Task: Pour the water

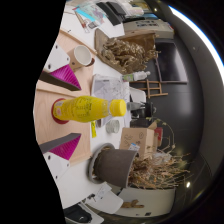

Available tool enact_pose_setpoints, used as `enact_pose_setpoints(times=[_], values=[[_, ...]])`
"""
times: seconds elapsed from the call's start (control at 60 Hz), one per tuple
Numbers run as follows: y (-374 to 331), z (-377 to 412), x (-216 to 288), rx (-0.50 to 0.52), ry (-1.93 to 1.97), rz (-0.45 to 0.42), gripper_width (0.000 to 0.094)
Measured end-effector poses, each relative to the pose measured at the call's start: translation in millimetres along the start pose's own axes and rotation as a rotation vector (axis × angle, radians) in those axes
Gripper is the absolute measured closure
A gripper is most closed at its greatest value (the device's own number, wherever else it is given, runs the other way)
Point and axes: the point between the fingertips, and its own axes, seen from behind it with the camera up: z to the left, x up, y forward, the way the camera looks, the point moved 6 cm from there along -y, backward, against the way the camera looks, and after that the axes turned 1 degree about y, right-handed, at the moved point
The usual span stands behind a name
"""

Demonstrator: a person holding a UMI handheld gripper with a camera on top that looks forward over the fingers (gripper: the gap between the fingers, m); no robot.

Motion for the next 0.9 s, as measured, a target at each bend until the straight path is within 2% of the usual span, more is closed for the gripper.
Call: enact_pose_setpoints(times=[0.417, 0.633, 0.9], values=[[-254, 79, 5, -0.146, 0.015, 0.099, 0.0076], [-313, 92, -10, -0.178, 0.025, 0.098, 0.0078], [-329, 78, -24, -0.2, 0.055, 0.131, 0.0075]])
